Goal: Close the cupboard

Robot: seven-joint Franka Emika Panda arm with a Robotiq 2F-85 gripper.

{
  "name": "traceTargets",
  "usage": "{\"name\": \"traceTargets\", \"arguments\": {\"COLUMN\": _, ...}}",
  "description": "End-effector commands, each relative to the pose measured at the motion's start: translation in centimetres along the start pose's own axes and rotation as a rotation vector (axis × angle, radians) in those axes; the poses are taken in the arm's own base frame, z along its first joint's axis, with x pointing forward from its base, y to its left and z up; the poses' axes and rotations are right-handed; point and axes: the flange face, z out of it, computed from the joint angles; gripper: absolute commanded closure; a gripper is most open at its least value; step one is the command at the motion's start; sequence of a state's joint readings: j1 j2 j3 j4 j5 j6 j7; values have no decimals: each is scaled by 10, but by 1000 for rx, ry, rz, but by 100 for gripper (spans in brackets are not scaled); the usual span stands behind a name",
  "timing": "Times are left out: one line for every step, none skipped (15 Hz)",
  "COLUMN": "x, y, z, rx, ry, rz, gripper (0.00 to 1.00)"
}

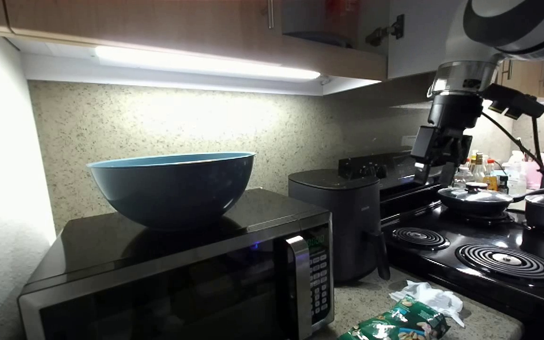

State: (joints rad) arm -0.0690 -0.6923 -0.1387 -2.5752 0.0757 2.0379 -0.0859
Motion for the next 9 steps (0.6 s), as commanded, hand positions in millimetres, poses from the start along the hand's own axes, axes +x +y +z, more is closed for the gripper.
{"name": "traceTargets", "arguments": {"x": -4, "y": 0, "z": -2, "rx": 2, "ry": 8, "rz": 4, "gripper": 0}}
{"name": "traceTargets", "arguments": {"x": -7, "y": 0, "z": -2, "rx": 3, "ry": 14, "rz": 7, "gripper": 0}}
{"name": "traceTargets", "arguments": {"x": -7, "y": -1, "z": -2, "rx": 3, "ry": 15, "rz": 9, "gripper": 0}}
{"name": "traceTargets", "arguments": {"x": -8, "y": -1, "z": -4, "rx": 3, "ry": 27, "rz": 3, "gripper": 0}}
{"name": "traceTargets", "arguments": {"x": -13, "y": 4, "z": -18, "rx": 38, "ry": 104, "rz": 19, "gripper": 0}}
{"name": "traceTargets", "arguments": {"x": -15, "y": 7, "z": -27, "rx": 58, "ry": 141, "rz": 38, "gripper": 0}}
{"name": "traceTargets", "arguments": {"x": -25, "y": 18, "z": -43, "rx": 80, "ry": 189, "rz": 66, "gripper": 0}}
{"name": "traceTargets", "arguments": {"x": -31, "y": 25, "z": -54, "rx": 94, "ry": 222, "rz": 90, "gripper": 0}}
{"name": "traceTargets", "arguments": {"x": -43, "y": 36, "z": -67, "rx": 104, "ry": 250, "rz": 127, "gripper": 0}}
